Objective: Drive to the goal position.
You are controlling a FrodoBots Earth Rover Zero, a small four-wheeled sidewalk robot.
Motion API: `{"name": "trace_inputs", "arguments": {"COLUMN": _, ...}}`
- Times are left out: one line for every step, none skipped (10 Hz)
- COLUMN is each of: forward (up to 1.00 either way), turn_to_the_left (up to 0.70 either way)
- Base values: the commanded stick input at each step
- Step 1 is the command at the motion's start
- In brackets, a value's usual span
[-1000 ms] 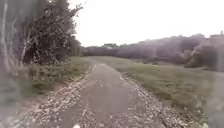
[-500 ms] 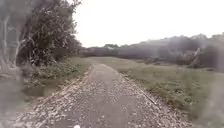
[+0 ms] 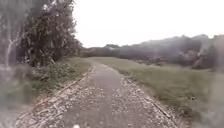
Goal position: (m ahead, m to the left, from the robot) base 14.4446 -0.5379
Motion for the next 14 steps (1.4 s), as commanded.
{"name": "trace_inputs", "arguments": {"forward": 0.7, "turn_to_the_left": 0.0}}
{"name": "trace_inputs", "arguments": {"forward": 0.7, "turn_to_the_left": 0.0}}
{"name": "trace_inputs", "arguments": {"forward": 0.7, "turn_to_the_left": 0.0}}
{"name": "trace_inputs", "arguments": {"forward": 0.7, "turn_to_the_left": 0.0}}
{"name": "trace_inputs", "arguments": {"forward": 0.7, "turn_to_the_left": 0.0}}
{"name": "trace_inputs", "arguments": {"forward": 0.7, "turn_to_the_left": 0.0}}
{"name": "trace_inputs", "arguments": {"forward": 0.7, "turn_to_the_left": 0.0}}
{"name": "trace_inputs", "arguments": {"forward": 0.7, "turn_to_the_left": 0.0}}
{"name": "trace_inputs", "arguments": {"forward": 0.7, "turn_to_the_left": 0.0}}
{"name": "trace_inputs", "arguments": {"forward": 0.7, "turn_to_the_left": 0.0}}
{"name": "trace_inputs", "arguments": {"forward": 0.7, "turn_to_the_left": 0.0}}
{"name": "trace_inputs", "arguments": {"forward": 0.7, "turn_to_the_left": 0.0}}
{"name": "trace_inputs", "arguments": {"forward": 0.7, "turn_to_the_left": 0.03}}
{"name": "trace_inputs", "arguments": {"forward": 0.7, "turn_to_the_left": 0.06}}
